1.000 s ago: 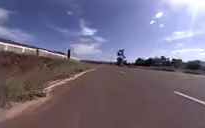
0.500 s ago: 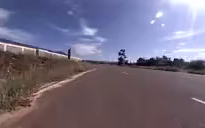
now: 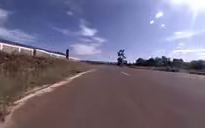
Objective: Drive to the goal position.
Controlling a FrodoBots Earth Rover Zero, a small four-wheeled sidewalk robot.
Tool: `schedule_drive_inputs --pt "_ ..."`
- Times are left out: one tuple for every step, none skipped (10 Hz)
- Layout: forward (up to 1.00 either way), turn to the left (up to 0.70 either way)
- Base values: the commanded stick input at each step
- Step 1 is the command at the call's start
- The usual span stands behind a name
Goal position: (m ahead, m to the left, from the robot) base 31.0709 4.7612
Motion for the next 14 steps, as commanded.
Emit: schedule_drive_inputs --pt "1.00 0.00" --pt "1.00 0.00" --pt "1.00 0.00" --pt "1.00 0.00" --pt "1.00 0.00" --pt "1.00 0.00" --pt "1.00 0.00" --pt "1.00 0.00" --pt "1.00 0.00" --pt "1.00 0.00" --pt "1.00 0.00" --pt "1.00 0.00" --pt "1.00 0.00" --pt "1.00 0.00"
